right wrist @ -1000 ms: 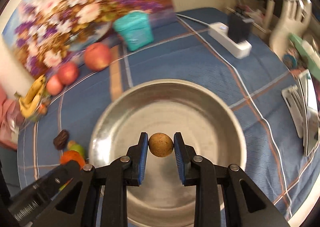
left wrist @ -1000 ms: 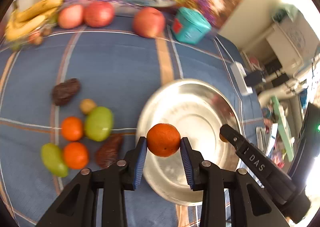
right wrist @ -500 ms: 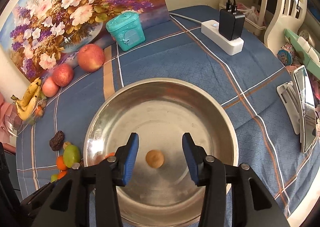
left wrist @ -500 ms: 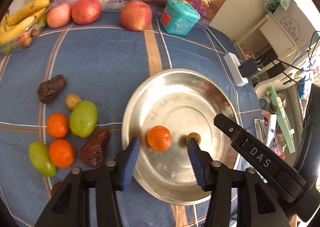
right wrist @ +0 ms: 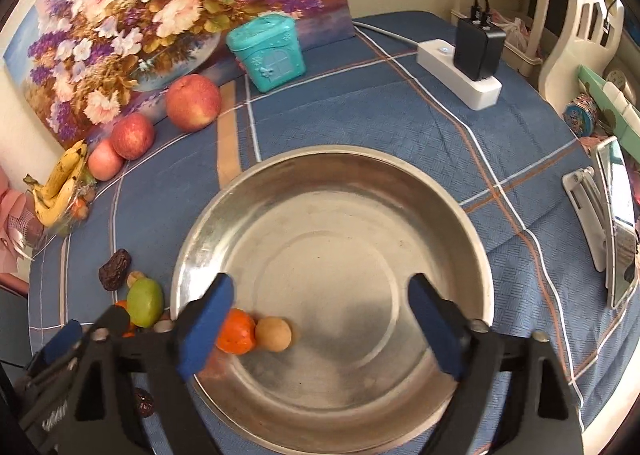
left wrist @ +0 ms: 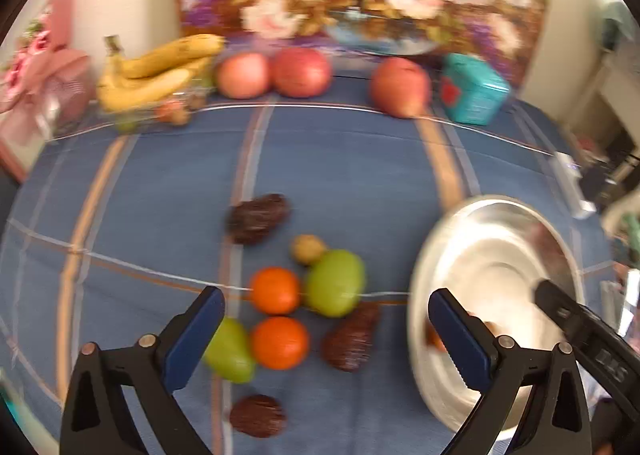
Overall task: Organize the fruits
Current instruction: 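Withdraw both tools from the plate back toward the fruit pile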
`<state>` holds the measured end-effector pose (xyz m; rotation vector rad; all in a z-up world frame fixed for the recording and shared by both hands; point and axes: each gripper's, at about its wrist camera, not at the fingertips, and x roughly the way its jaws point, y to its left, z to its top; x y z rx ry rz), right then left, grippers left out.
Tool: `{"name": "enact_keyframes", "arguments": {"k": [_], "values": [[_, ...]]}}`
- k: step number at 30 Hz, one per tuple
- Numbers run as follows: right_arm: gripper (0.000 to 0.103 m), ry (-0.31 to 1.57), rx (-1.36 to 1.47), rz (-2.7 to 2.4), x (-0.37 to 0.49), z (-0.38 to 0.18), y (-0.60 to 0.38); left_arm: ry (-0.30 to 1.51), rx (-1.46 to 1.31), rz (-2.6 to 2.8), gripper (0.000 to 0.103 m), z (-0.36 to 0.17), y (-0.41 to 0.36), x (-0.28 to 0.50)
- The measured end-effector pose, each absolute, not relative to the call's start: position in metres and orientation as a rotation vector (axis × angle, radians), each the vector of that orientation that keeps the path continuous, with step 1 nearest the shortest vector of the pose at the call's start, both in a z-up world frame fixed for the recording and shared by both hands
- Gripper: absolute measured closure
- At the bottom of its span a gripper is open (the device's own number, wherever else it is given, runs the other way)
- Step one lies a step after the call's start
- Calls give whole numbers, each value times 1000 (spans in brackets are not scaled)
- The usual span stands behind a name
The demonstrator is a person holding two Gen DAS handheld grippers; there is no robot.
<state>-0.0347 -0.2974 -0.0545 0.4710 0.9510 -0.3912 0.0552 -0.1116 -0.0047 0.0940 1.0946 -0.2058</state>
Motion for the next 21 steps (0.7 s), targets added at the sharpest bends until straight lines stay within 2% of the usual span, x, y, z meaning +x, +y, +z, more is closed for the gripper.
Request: {"name": "enact_keyframes", "arguments": {"k": [17,21], "values": [[11,959,495,-296,-34,-65,-276,1113,149,-90,0,-14,-86,54],[11,988,399,-308,-31,-66,-266,1127,172,-65,0,-16,-80,53]]}}
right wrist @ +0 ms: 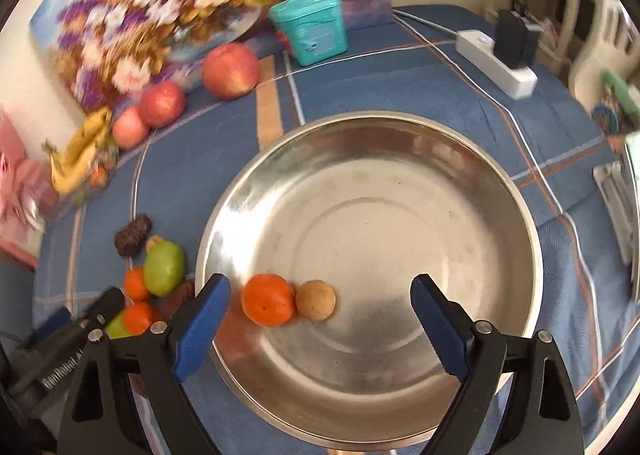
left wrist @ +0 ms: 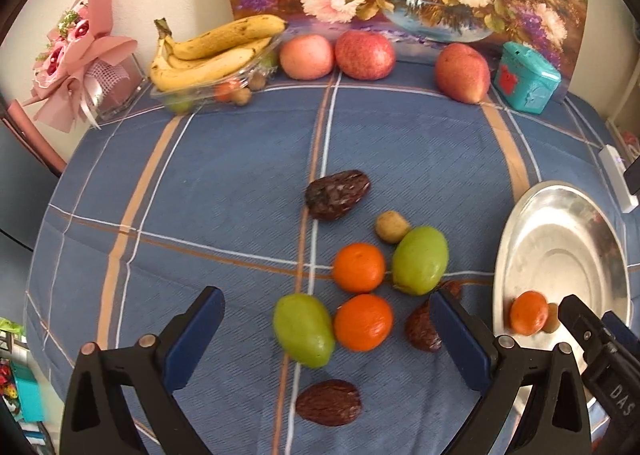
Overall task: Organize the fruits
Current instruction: 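Withdraw both tools from the plate back toward the fruit pile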
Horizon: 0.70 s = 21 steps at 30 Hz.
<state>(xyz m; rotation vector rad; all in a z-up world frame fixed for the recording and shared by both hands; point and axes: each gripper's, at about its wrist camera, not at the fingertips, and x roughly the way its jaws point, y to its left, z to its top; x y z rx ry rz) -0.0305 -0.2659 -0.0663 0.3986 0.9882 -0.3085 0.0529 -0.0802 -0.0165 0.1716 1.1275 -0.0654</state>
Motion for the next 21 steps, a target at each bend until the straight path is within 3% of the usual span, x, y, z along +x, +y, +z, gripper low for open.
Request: {"name": "enact_keyframes", "arguments": {"k": [21], "values": [[7,1012,351,-143,-19,-70,-209,1131,-99,-77,0,-19,7,49]]}}
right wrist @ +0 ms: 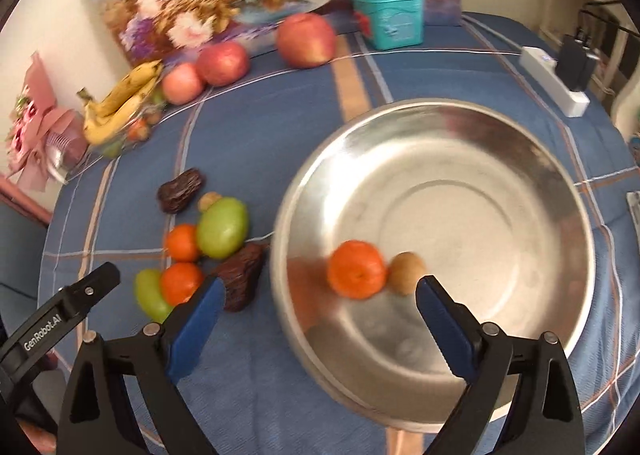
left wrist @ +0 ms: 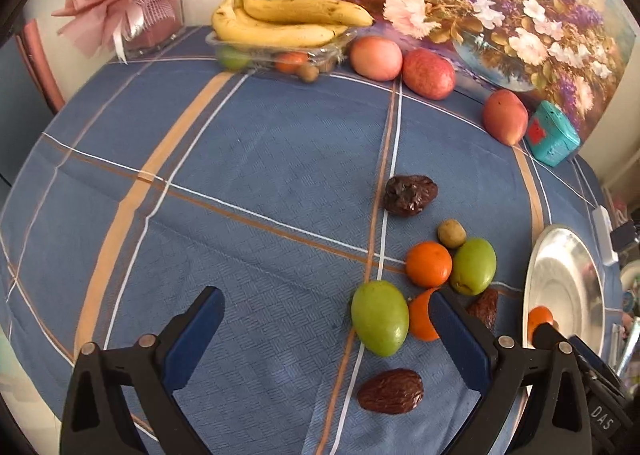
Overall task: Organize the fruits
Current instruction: 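Withdraw both tools from the plate back toward the fruit pile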
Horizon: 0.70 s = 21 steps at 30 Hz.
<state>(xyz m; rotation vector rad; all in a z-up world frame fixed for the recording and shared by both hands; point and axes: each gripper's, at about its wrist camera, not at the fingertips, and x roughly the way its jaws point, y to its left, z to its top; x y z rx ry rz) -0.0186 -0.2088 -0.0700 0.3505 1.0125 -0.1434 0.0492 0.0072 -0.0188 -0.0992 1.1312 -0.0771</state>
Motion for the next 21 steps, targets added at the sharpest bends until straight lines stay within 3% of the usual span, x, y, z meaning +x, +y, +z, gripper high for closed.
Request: {"name": "enact_keyframes", "arguments": {"k": [21], "values": [[10,1139,179,104,-1,-90,-109,1291,-130,91,1,-48,51,57]]}}
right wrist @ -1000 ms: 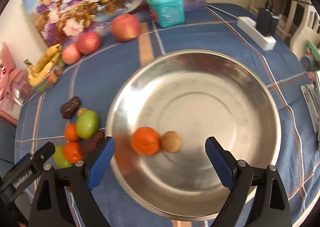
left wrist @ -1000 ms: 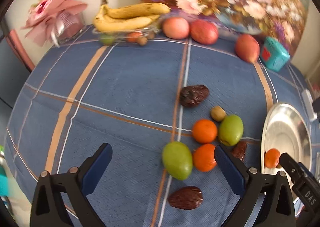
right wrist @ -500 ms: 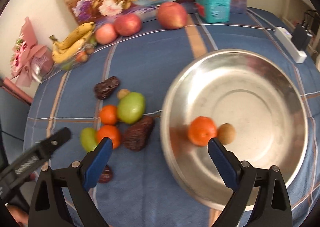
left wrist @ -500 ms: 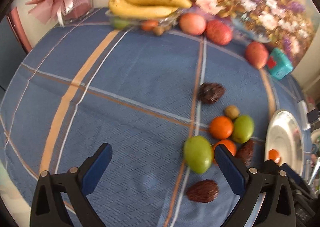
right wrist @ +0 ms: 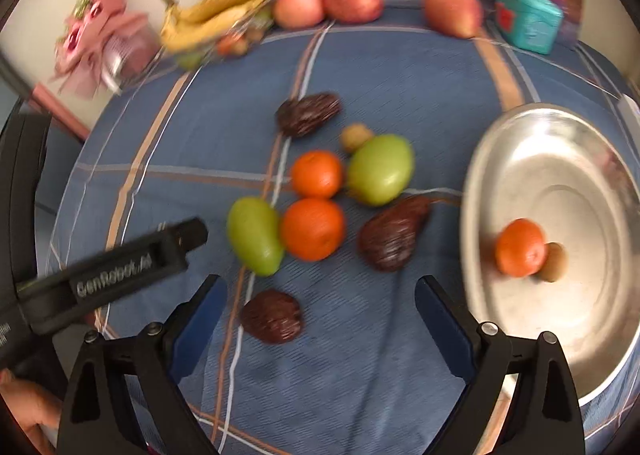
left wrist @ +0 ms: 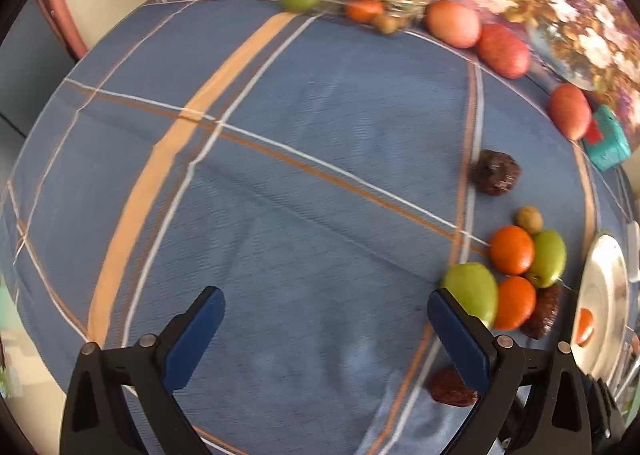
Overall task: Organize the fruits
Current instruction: 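Withdraw both tools from the plate back toward the fruit pile, then grasp a green mango with the left tool while the right tool grasps a dark red date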
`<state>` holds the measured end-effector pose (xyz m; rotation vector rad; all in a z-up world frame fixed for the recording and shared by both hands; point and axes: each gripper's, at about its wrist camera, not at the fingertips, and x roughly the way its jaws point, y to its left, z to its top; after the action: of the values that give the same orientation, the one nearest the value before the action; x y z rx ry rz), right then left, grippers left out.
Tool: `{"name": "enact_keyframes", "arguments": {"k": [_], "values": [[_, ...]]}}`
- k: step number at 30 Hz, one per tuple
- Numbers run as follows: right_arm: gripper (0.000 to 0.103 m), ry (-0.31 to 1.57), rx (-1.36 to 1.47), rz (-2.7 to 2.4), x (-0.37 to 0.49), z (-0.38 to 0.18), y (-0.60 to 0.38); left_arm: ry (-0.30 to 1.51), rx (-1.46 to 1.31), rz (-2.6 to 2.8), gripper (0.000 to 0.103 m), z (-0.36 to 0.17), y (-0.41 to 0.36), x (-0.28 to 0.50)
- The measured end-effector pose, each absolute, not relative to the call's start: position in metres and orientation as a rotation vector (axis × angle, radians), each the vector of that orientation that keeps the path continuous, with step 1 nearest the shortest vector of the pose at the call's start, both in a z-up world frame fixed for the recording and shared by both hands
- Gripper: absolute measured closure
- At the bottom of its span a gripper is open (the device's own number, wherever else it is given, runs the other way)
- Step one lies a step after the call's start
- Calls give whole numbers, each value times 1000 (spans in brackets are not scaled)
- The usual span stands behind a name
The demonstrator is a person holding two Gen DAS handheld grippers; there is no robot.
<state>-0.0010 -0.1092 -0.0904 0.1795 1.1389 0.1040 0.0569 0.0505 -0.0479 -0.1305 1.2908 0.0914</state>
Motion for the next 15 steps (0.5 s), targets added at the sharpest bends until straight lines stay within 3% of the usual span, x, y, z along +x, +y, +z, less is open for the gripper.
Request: {"name": "enact_keyframes", "arguments": {"k": [2,7,15], "values": [[18,1163,140,119,0,-96,-98,1294,-135,112,1,-50,57,57],[20,1197,103,148,2,-108,-82,1301,-201,136,1,-51,70,55],[41,1220,42,180,0,-117,-64,1292,-217,114,1,-48,67,55]]}}
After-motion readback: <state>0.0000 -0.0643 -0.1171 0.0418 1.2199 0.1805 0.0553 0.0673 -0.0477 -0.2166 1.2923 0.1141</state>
